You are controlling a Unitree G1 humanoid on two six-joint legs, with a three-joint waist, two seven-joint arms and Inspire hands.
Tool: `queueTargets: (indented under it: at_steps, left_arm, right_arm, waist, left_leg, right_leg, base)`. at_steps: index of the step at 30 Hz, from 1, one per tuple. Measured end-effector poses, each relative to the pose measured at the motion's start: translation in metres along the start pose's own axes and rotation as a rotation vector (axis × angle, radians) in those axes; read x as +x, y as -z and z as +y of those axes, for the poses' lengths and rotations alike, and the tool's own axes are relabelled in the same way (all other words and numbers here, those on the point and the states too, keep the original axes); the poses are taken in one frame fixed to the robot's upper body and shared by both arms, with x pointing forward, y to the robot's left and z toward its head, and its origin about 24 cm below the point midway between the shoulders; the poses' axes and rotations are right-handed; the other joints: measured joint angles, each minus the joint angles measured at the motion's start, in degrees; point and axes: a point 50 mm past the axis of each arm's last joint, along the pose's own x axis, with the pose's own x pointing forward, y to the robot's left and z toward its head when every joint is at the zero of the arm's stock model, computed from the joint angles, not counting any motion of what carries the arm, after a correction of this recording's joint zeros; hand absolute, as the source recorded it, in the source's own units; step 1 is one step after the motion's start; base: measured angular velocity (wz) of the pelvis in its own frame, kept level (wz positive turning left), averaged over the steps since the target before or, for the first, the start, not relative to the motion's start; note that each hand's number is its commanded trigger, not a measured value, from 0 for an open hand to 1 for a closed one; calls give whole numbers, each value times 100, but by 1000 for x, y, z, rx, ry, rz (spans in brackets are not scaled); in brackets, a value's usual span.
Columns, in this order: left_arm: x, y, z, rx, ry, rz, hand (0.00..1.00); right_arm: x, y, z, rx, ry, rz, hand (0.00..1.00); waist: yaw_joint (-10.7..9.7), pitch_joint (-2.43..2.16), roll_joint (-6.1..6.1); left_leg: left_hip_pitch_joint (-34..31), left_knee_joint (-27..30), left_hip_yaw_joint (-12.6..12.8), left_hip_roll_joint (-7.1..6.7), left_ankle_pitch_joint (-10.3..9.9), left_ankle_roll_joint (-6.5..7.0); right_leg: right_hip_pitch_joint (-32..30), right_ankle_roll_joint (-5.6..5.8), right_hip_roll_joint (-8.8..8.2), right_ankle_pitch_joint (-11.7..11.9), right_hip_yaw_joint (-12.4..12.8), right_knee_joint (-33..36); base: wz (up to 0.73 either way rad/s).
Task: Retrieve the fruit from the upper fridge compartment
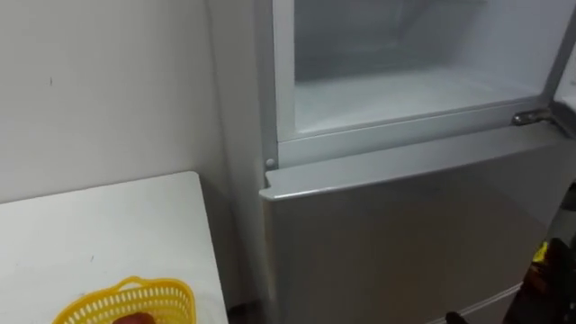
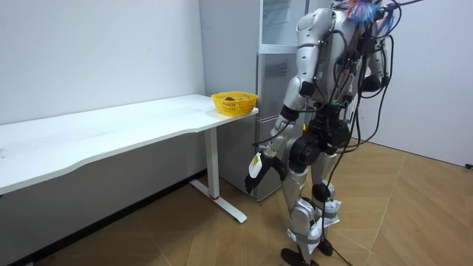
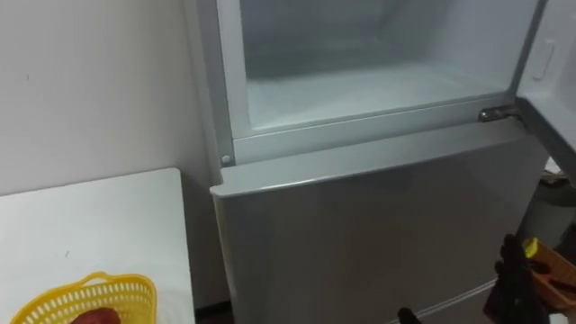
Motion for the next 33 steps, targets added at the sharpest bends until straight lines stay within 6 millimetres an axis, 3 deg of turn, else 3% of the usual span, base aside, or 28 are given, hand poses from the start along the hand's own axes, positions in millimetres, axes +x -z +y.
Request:
queueTargets:
  at_steps: [7, 9, 12, 16, 22, 27, 33]
  left_arm:
    - [0, 2, 5, -34, -21, 9, 0]
    - [0, 3, 5, -37, -19, 10, 0]
    - [-1, 6, 6, -42, -13, 14, 0]
    - [-3, 3, 13, -69, -37, -25, 0]
    - [-3, 1, 29, -150, -81, -46, 0]
    - [-3, 3, 38, -188, -118, -37, 0]
    - [-3, 2, 40, -184, -124, -44, 0]
  right_arm:
    - [-5, 45, -20, 90, 155, 261, 0]
    - [-6, 60, -38, 98, 251, 338, 0]
    - [-5, 65, -58, 179, 396, 389, 0]
    - [-1, 62, -80, 266, 563, 396, 0]
    - [12, 49, -110, 432, 783, 362, 0]
    - [25, 23, -143, 460, 969, 230, 0]
    - [33, 0, -158, 475, 1073, 128, 0]
  waist:
    - [-154, 31, -45]
    - [-217, 28, -46]
    - [-303, 49, -78]
    - [-315, 36, -109]
    - [-423, 1, -317]
    - [-461, 15, -484]
    - [-499, 0, -539]
  left_leg:
    - [-96, -15, 20, -1, -8, -8]
    - [-106, -15, 6, -3, -8, -8]
    - [-133, -16, -3, -6, -7, -9]
    - [-139, -11, -3, -7, -7, -9]
    - [-90, -10, -13, -6, -6, -11]
    - [-122, -8, -10, -9, -6, -10]
    - [-131, 7, -10, -9, -6, -10]
  right_leg:
    - [-68, 7, -2, -5, -2, -20]
    - [-54, 8, -4, -5, -8, -35]
    - [-65, 9, -4, -7, -7, -64]
    - [-63, 13, -5, -17, -8, -64]
    - [-71, 9, -1, -44, -10, -65]
    - [-104, 8, -2, -46, -5, 20]
    - [-83, 9, 4, -44, 6, 22]
  base:
    - [0]
    - [0]
    - [0]
    - [0]
    - [0]
    - [-1]
    - [0]
